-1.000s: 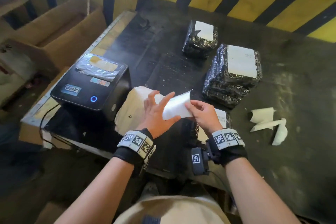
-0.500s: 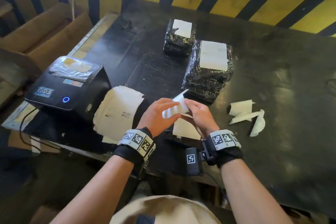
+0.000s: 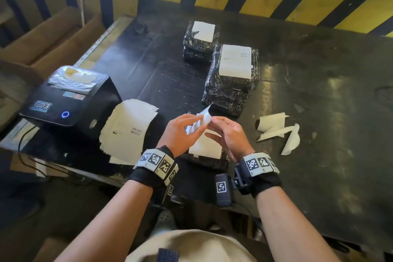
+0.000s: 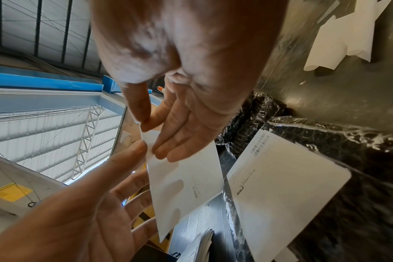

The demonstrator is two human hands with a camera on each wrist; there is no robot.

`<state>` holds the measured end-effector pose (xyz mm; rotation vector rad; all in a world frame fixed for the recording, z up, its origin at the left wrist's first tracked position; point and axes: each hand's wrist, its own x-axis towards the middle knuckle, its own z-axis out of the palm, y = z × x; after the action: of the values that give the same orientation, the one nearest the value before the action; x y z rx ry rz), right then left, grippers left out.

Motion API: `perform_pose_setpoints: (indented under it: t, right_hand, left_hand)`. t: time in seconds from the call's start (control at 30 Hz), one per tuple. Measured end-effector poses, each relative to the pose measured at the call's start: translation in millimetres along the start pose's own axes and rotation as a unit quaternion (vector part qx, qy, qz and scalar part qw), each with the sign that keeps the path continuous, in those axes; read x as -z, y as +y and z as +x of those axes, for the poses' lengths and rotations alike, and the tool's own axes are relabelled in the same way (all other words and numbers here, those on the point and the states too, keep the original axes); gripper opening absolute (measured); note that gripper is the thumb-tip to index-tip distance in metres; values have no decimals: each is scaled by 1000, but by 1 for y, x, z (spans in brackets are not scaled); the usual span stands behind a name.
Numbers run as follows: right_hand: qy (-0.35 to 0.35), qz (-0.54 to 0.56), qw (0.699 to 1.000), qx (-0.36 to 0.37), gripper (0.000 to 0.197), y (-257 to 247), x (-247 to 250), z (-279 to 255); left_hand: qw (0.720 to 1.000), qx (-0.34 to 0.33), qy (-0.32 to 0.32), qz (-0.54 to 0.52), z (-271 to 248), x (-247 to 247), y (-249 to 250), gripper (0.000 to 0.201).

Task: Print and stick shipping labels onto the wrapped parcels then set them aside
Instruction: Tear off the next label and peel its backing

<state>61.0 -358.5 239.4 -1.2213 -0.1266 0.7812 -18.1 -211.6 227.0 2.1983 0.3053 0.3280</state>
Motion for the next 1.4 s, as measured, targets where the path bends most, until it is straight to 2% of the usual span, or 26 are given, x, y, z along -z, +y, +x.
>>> perform_pose_setpoints:
  t: [0.23, 0.43, 1.0, 1.3, 1.4]
  right_hand:
    - [1, -37, 999, 8, 17, 1, 4, 0]
    - [6, -53, 999, 8, 15, 0, 2, -1]
    - [2, -199, 978, 56, 16, 3, 6, 5]
    - [0, -200, 978, 52, 18, 3, 4, 7]
    - [31, -179, 982, 56, 18, 2, 2, 7]
  left_hand:
    - [1000, 0, -10, 10, -2, 0, 3, 42]
    - [999, -28, 30, -10, -1, 4, 13, 29]
    - [998, 38, 42, -14, 2, 7, 29, 24]
    - [997, 59, 46, -10, 4, 7, 31, 23]
    - [996, 67, 54, -8, 6, 8, 29, 24]
